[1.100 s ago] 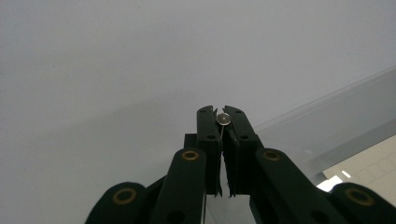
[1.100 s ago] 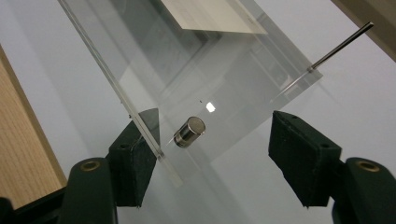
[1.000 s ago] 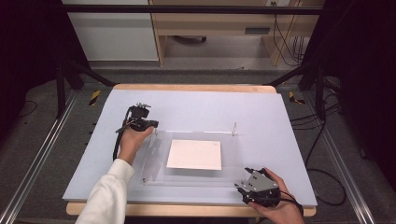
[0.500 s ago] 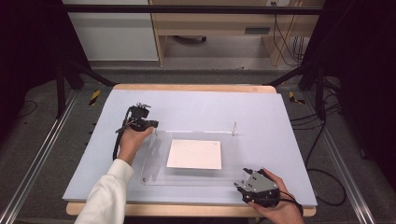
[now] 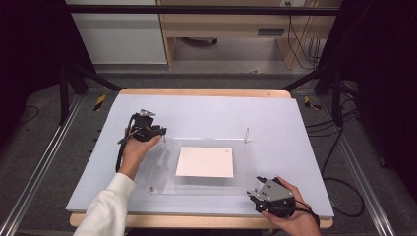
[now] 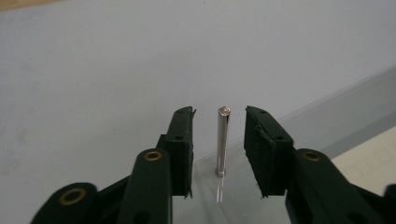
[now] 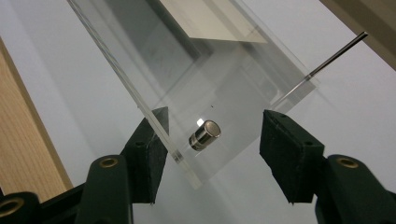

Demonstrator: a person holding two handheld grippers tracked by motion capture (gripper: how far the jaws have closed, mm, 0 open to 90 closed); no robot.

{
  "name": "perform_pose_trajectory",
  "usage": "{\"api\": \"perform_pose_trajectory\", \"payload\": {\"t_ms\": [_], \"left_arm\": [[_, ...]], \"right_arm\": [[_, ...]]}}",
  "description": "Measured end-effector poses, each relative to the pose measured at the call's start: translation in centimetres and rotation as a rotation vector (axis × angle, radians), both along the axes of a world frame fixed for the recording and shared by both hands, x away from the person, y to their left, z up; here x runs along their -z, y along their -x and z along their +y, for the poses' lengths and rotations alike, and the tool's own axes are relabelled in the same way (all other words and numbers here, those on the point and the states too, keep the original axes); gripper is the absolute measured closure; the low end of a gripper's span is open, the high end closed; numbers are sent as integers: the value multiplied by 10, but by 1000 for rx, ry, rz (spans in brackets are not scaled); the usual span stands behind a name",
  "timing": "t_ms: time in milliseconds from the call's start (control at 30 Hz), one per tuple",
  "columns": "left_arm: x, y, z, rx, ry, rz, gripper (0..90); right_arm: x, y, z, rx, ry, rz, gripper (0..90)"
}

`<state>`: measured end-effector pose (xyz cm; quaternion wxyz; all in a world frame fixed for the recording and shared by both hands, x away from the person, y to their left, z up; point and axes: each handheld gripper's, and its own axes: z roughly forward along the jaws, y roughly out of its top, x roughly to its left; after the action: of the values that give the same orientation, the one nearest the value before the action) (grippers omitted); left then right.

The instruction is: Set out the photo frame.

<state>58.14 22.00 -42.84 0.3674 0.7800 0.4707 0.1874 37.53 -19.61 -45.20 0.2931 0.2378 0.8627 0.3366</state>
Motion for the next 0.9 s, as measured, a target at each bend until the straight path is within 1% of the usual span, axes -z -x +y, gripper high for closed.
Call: {"api": "perform_pose_trajectory", "payload": {"t_ms": [167,200,267,333,433,500,567,600,700,833,900], "left_arm": [[-14,19,4,63,-25,-62,480],[-17,24,4,73,-29,-76,458],[-24,32,5,98,-28,-102,420],[-30,40,5,124,-25,-114,379],[-37,50,4,163,-45,-137,332],[-40,55,4,177,-42,-161,305],[-44,60,3,187,-28,-177,269],[-45,62,2,190,-31,-186,250],[-50,69,-2,201,-28,-202,204],[-57,77,-6,225,-28,-213,174],[-60,81,-8,239,-36,-221,168]], "right_arm": [[-6,-2,-2,-1,-25,-2,433],[-8,-3,-3,1,-31,4,435],[-11,-4,-3,10,-34,8,443],[-13,-5,-3,12,-32,10,449],[-18,-6,-3,20,-28,19,457],[-21,-7,-3,23,-30,18,466],[-25,-8,-3,28,-38,22,476],[-27,-9,-3,27,-35,18,482],[-33,-10,-2,28,-26,25,489],[-38,-13,-2,31,-28,38,495],[-41,-15,-3,32,-34,40,499]]}}
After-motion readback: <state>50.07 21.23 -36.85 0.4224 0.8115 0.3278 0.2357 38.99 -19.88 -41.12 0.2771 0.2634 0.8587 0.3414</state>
